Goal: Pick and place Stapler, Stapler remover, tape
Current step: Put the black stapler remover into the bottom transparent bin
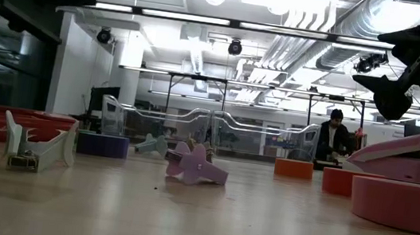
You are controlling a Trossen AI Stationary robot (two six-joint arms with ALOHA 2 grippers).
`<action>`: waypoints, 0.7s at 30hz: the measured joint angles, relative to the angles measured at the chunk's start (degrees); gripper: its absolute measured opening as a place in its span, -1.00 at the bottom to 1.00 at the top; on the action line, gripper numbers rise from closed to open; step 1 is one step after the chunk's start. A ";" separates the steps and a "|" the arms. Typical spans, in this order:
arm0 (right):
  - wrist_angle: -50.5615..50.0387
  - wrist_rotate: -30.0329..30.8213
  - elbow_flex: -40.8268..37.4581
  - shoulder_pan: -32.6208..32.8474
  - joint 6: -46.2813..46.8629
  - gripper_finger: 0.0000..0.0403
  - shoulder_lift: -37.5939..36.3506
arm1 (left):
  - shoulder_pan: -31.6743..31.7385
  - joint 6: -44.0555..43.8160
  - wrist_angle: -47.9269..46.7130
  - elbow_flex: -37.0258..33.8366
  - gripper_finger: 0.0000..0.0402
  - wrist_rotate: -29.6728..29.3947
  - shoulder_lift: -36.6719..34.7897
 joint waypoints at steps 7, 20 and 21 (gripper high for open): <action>0.00 0.00 -0.02 0.00 0.00 0.69 -0.02 | 0.00 0.64 -0.45 6.46 0.65 -12.03 8.56; 0.00 0.00 0.00 0.00 0.00 0.69 0.00 | 0.04 8.41 -4.48 21.83 0.65 -20.42 15.77; 0.00 -0.02 -0.01 0.00 -0.01 0.69 -0.01 | 0.04 8.42 -5.49 22.80 0.65 -20.24 15.73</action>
